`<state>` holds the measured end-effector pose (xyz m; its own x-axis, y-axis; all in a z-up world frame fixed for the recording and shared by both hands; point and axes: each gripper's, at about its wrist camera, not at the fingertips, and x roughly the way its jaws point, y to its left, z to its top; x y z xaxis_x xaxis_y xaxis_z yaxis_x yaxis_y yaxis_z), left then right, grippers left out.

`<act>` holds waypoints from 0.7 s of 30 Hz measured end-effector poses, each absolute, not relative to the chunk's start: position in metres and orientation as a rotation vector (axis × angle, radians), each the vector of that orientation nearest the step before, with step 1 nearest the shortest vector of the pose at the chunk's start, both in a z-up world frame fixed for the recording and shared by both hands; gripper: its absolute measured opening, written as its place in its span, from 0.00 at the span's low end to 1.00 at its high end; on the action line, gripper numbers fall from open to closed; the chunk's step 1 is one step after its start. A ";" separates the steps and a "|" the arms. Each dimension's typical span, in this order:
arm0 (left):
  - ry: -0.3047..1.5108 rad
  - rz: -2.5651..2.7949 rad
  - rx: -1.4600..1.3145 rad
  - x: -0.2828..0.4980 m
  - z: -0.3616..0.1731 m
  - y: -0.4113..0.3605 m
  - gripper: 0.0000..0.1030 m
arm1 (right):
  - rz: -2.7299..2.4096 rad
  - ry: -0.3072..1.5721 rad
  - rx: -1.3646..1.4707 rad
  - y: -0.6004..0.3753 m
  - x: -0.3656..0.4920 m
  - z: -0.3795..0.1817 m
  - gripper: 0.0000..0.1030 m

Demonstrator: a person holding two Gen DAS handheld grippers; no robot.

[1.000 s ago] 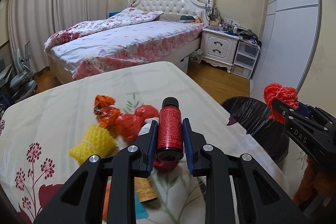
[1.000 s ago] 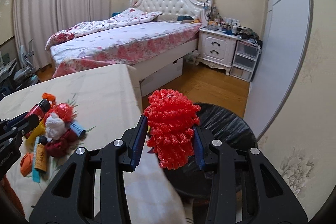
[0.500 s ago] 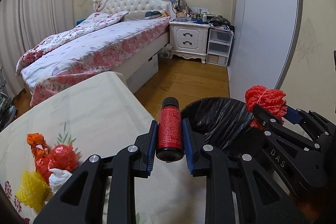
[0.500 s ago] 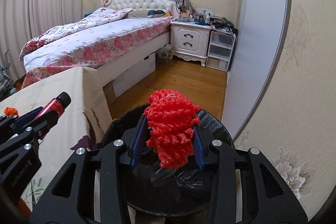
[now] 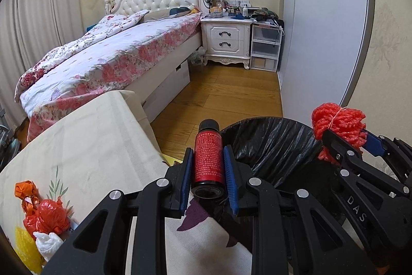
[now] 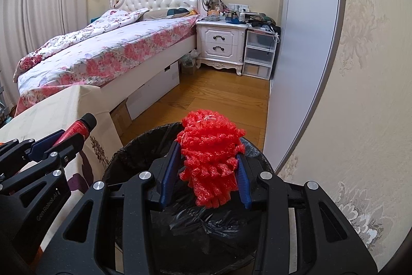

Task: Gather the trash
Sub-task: 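Carry the red can and red mesh bag over the black trash bin, then open the left tool dropping the can while the right tool drops the mesh bag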

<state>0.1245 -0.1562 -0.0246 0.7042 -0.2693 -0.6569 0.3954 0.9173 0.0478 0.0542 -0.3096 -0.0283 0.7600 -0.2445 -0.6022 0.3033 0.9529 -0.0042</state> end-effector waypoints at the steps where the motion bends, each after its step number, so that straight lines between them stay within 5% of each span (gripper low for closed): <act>1: 0.699 -0.371 0.192 0.125 -0.025 -0.158 0.24 | -0.300 0.642 0.098 -0.311 0.054 -0.028 0.38; 9: 0.710 -0.368 0.200 0.127 -0.026 -0.166 0.26 | -0.311 0.645 0.109 -0.313 0.058 -0.030 0.39; 17: 0.693 -0.353 0.208 0.131 -0.028 -0.166 0.59 | -0.317 0.645 0.112 -0.313 0.060 -0.031 0.40; 21: 0.691 -0.338 0.190 0.132 -0.027 -0.161 0.69 | -0.329 0.638 0.126 -0.316 0.059 -0.031 0.50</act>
<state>0.1322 -0.1611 -0.0274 0.7193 -0.2411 -0.6516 0.3657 0.9288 0.0600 0.0588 -0.3164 -0.0311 0.7532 -0.2623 -0.6032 0.3395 0.9405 0.0149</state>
